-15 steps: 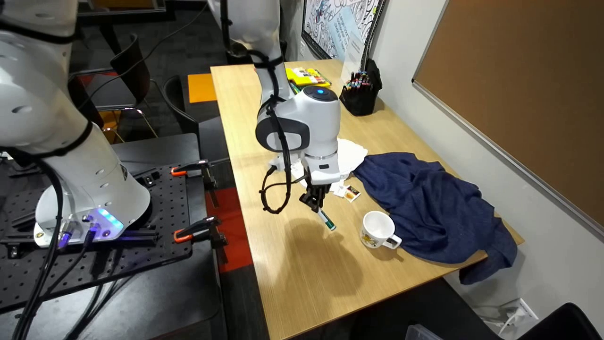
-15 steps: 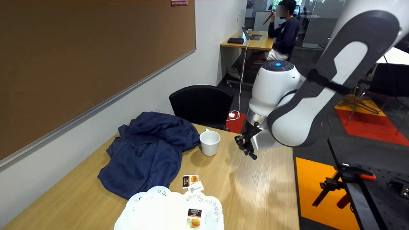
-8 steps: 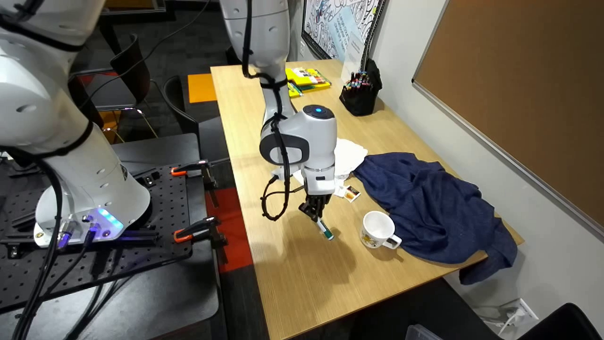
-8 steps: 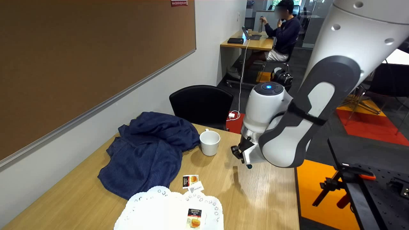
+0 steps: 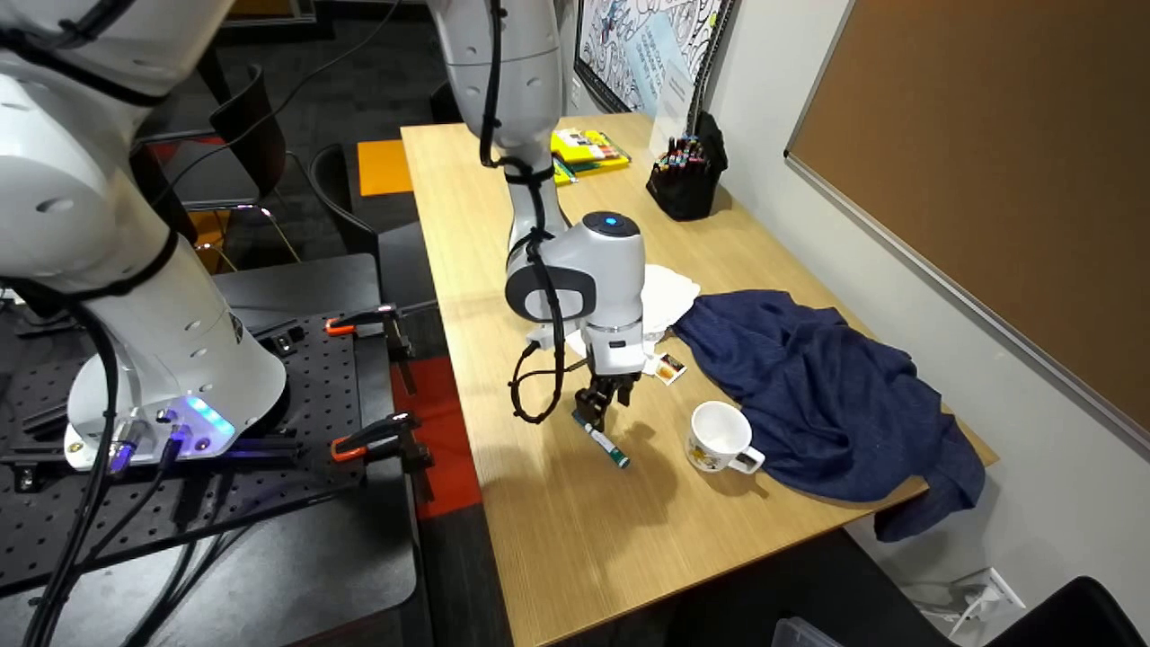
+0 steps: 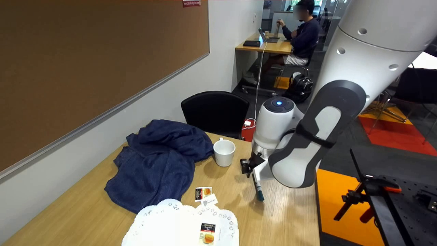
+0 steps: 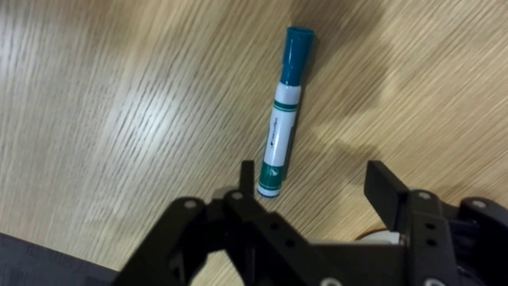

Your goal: Take the marker out of the cup and put it on the table

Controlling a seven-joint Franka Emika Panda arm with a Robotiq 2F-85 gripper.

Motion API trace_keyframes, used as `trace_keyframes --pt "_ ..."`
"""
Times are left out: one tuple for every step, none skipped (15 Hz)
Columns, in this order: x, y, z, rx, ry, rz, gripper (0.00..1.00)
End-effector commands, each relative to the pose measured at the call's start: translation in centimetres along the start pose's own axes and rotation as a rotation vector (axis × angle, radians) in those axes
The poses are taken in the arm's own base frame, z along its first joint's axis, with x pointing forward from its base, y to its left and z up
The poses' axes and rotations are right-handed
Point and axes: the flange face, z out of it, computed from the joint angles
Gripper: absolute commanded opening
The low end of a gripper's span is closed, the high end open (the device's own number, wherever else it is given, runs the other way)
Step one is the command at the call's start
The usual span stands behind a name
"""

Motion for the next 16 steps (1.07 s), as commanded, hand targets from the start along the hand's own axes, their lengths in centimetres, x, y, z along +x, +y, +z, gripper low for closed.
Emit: trace_keyframes --pt "0.5 -0.1 -1.6 0.047 0.033 0.036 1.00" --pt "0.6 0.3 -2.3 0.064 0.041 0.041 1.00" --pt "0.8 0.7 -3.1 0.083 0.050 0.045 1.00" --pt "0.9 1.2 -4.0 0.096 0.060 0.040 1.00" --pt "1.0 1.6 -4.8 0.111 0.071 0.036 1.00" --pt "1.0 2.2 -5.9 0.127 0.081 0.024 1.00" --pt "1.0 2.7 -6.7 0.139 0.089 0.010 1.00" --pt "0.9 3.3 -7.8 0.155 0.096 -0.007 1.00" --pt "0.9 3.9 -8.8 0.169 0.107 -0.027 1.00" --pt "0.9 4.4 -9.8 0.183 0.115 -0.040 1.00" --pt "0.9 4.9 -11.1 0.206 0.130 -0.056 1.00" --pt "0.8 5.3 -12.1 0.226 0.142 -0.072 1.00" --pt "0.8 5.7 -13.3 0.250 0.158 -0.085 1.00" --pt "0.7 5.9 -14.3 0.273 0.166 -0.102 1.00" --pt "0.6 6.1 -15.3 0.292 0.172 -0.117 1.00" --pt "0.4 6.3 -16.0 0.311 0.170 -0.124 1.00"
